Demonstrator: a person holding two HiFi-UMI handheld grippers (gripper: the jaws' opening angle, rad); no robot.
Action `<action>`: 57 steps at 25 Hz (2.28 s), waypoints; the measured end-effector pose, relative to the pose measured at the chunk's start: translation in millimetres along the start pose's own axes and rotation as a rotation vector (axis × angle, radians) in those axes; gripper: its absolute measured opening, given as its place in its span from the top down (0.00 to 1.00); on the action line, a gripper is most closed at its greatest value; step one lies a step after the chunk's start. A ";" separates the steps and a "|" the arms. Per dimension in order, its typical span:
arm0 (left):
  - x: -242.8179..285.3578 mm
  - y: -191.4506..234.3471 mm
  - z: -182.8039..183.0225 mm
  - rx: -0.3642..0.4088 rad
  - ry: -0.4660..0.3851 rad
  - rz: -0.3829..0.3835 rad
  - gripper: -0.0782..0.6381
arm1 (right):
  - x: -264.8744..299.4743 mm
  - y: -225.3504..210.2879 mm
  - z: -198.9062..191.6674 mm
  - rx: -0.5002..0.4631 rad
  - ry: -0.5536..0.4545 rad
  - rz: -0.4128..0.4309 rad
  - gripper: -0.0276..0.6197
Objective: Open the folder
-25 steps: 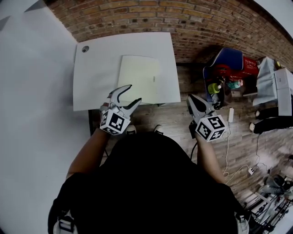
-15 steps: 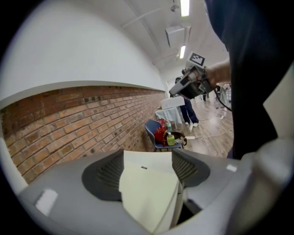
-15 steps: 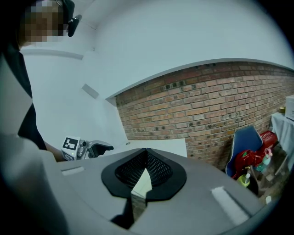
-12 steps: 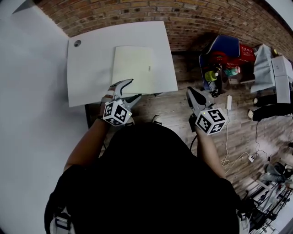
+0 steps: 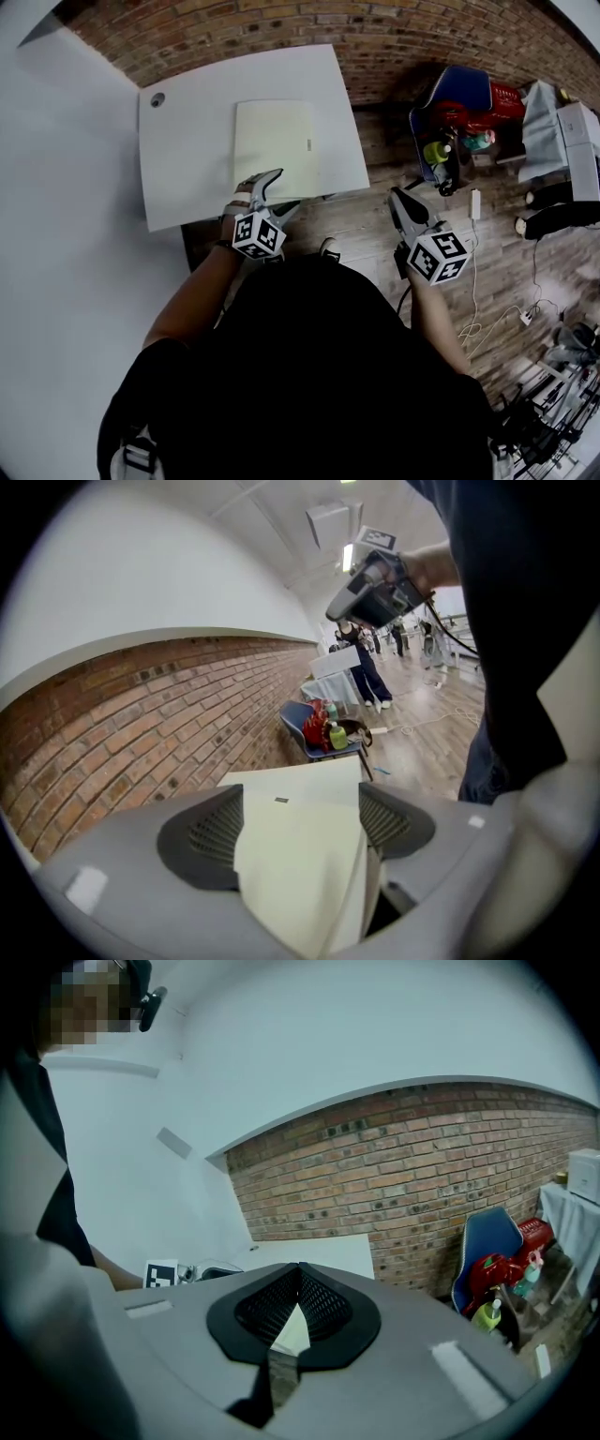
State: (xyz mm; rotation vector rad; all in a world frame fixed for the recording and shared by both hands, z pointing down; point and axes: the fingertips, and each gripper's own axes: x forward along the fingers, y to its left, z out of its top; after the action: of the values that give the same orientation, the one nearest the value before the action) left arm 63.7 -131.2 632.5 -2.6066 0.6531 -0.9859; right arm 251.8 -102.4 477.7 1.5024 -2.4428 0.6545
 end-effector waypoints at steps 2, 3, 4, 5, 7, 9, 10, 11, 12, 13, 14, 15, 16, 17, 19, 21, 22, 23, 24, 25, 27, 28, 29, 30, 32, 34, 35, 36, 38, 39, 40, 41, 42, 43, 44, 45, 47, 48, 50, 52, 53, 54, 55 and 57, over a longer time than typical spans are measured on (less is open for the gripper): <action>8.1 -3.4 -1.2 0.017 0.012 -0.019 0.36 | 1.9 1.6 0.4 0.012 0.000 -0.003 0.95; 11.9 -4.8 -2.7 0.027 0.020 -0.028 0.35 | 3.9 3.0 0.7 0.017 -0.003 -0.002 0.95; 16.0 -6.9 -5.0 0.041 0.028 -0.035 0.34 | 5.3 4.1 0.5 0.021 -0.006 -0.002 0.95; 20.5 -10.0 -7.1 0.054 0.037 -0.039 0.34 | 5.2 4.5 -0.4 0.023 -0.007 -0.003 0.95; 29.8 -19.6 -8.2 0.082 0.048 -0.048 0.34 | 1.0 3.1 -3.5 0.024 -0.001 -0.012 0.95; 40.5 -30.6 -10.3 0.118 0.053 -0.064 0.33 | -3.6 0.7 -5.6 0.030 0.002 -0.025 0.95; 46.3 -35.6 -13.3 0.138 0.053 -0.073 0.33 | -5.0 -0.1 -6.1 0.035 0.001 -0.032 0.95; 51.5 -39.7 -16.5 0.155 0.052 -0.082 0.33 | -6.0 -0.5 -6.6 0.040 -0.001 -0.037 0.95; 56.0 -43.4 -19.5 0.167 0.053 -0.091 0.33 | -7.0 -0.6 -7.3 0.043 -0.002 -0.042 0.95; 59.9 -47.2 -22.7 0.177 0.058 -0.099 0.33 | -7.9 -0.6 -8.5 0.044 -0.001 -0.046 0.95; 63.3 -50.7 -26.3 0.186 0.066 -0.107 0.33 | -8.9 -0.7 -9.8 0.046 0.001 -0.049 0.95; 65.9 -53.2 -29.9 0.193 0.075 -0.113 0.33 | -9.9 -1.0 -11.1 0.049 0.002 -0.053 0.95; 68.0 -54.1 -32.7 0.199 0.084 -0.114 0.33 | -11.1 -1.6 -12.1 0.053 0.003 -0.058 0.95; 70.0 -53.4 -34.4 0.204 0.090 -0.108 0.33 | -12.7 -2.5 -12.8 0.057 0.003 -0.063 0.95; 74.0 -49.4 -35.8 0.216 0.096 -0.086 0.33 | -16.0 -5.0 -13.8 0.062 0.004 -0.072 0.95; 77.1 -45.8 -38.6 0.237 0.106 -0.067 0.33 | -18.6 -7.0 -15.3 0.066 0.007 -0.080 0.95; 78.6 -44.5 -40.4 0.245 0.111 -0.058 0.33 | -19.6 -7.6 -16.1 0.066 0.010 -0.084 0.95; 81.4 -45.3 -44.2 0.253 0.115 -0.055 0.33 | -20.5 -8.0 -16.9 0.065 0.013 -0.089 0.95; 85.2 -48.0 -49.6 0.262 0.119 -0.059 0.33 | -21.3 -8.1 -17.7 0.064 0.016 -0.093 0.95; 88.4 -51.0 -54.7 0.271 0.125 -0.064 0.33 | -22.0 -7.9 -18.7 0.064 0.019 -0.096 0.95; 91.4 -53.3 -60.2 0.282 0.139 -0.067 0.33 | -22.8 -7.3 -20.7 0.068 0.025 -0.100 0.95; 91.7 -52.7 -60.5 0.281 0.146 -0.065 0.33 | -23.1 -7.2 -21.5 0.069 0.028 -0.101 0.95; 92.2 -52.1 -60.7 0.277 0.153 -0.063 0.33 | -23.7 -7.3 -21.9 0.070 0.032 -0.102 0.95; 93.6 -52.7 -62.6 0.275 0.160 -0.068 0.33 | -24.7 -7.4 -22.3 0.070 0.036 -0.104 0.95; 97.6 -55.0 -68.0 0.277 0.165 -0.082 0.33 | -27.5 -8.2 -22.7 0.068 0.044 -0.108 0.95; 98.8 -52.3 -68.0 0.287 0.164 -0.072 0.33 | -30.5 -10.8 -23.8 0.067 0.049 -0.115 0.95; 98.4 -50.0 -66.2 0.291 0.163 -0.061 0.33 | -31.9 -12.7 -25.1 0.070 0.052 -0.120 0.95; 98.4 -48.4 -64.8 0.292 0.162 -0.051 0.33 | -32.8 -14.2 -26.9 0.074 0.056 -0.124 0.95; 100.0 -47.5 -64.8 0.298 0.159 -0.044 0.33 | -32.5 -14.7 -30.3 0.080 0.063 -0.127 0.95; 101.1 -47.3 -66.0 0.303 0.158 -0.043 0.33 | -31.4 -13.5 -31.3 0.079 0.064 -0.126 0.95; 101.9 -47.0 -67.5 0.308 0.158 -0.043 0.33 | -30.2 -11.7 -31.7 0.076 0.066 -0.123 0.95; 102.3 -46.6 -68.6 0.310 0.157 -0.042 0.33 | -29.1 -9.7 -32.1 0.073 0.068 -0.120 0.95; 102.1 -45.8 -69.2 0.312 0.157 -0.039 0.33 | -28.2 -8.1 -32.6 0.072 0.071 -0.116 0.95; 101.5 -44.7 -69.4 0.314 0.157 -0.034 0.33 | -27.7 -7.0 -33.4 0.072 0.074 -0.113 0.95; 100.7 -43.6 -69.4 0.315 0.157 -0.029 0.33 | -27.4 -6.2 -34.1 0.072 0.076 -0.111 0.95; 100.1 -43.1 -69.2 0.315 0.156 -0.025 0.33 | -27.2 -5.6 -34.4 0.072 0.077 -0.110 0.95; 99.1 -43.7 -69.4 0.309 0.153 -0.024 0.34 | -27.5 -4.4 -33.8 0.070 0.077 -0.108 0.95; 98.5 -44.5 -69.3 0.303 0.151 -0.026 0.35 | -27.9 -3.7 -33.6 0.069 0.077 -0.108 0.95; 96.3 -46.0 -67.8 0.294 0.142 -0.031 0.39 | -28.1 -2.1 -34.5 0.067 0.078 -0.105 0.95; 93.9 -46.3 -65.5 0.287 0.133 -0.028 0.44 | -28.0 -0.7 -36.0 0.068 0.079 -0.102 0.95; 93.4 -46.2 -64.8 0.286 0.131 -0.023 0.46 | -28.2 -0.2 -36.6 0.068 0.079 -0.100 0.95; 93.3 -46.7 -64.6 0.285 0.132 -0.020 0.50 | -28.3 0.3 -37.2 0.068 0.079 -0.098 0.95; 93.5 -47.6 -64.8 0.284 0.133 -0.019 0.53 | -28.3 1.0 -37.7 0.068 0.078 -0.096 0.95; 93.4 -50.2 -65.5 0.280 0.133 -0.021 0.59 | -27.6 3.2 -38.8 0.069 0.076 -0.093 0.95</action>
State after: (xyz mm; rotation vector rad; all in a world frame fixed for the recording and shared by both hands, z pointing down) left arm 97.2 -141.3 752.1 -2.3238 0.4790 -1.1736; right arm 259.4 -61.0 500.3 1.5763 -2.3012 0.7693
